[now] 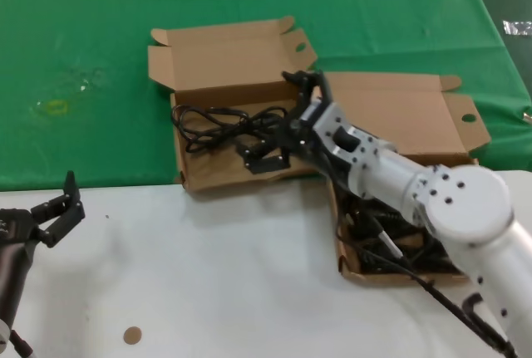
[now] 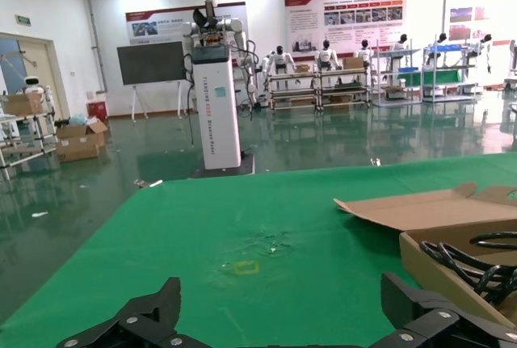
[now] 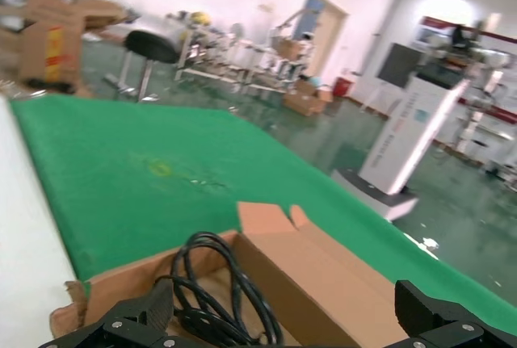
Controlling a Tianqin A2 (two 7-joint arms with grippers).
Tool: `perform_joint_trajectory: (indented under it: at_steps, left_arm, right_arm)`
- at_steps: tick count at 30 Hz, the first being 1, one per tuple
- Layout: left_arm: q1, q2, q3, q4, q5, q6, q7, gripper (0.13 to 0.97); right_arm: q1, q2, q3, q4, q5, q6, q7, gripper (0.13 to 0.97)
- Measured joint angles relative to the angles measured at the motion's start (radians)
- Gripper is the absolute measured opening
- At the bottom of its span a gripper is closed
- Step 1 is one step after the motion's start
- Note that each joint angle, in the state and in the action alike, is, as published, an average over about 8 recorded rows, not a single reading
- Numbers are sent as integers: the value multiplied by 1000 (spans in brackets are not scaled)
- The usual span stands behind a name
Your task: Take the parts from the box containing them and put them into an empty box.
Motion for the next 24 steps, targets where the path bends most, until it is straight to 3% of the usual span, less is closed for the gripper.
perform_joint_trajectory:
  at_steps: [6, 15, 24]
  left_arm:
    - [0, 0, 0, 0, 0, 0, 0, 865]
    - [0, 0, 0, 0, 0, 0, 0, 949]
    - [0, 0, 0, 0, 0, 0, 0, 959]
  right_arm:
    - [-98, 11, 51, 72, 56, 66, 7, 966]
    - [-244, 27, 129, 181, 142, 166, 17, 966]
    - [-390, 44, 206, 289, 226, 265, 27, 966]
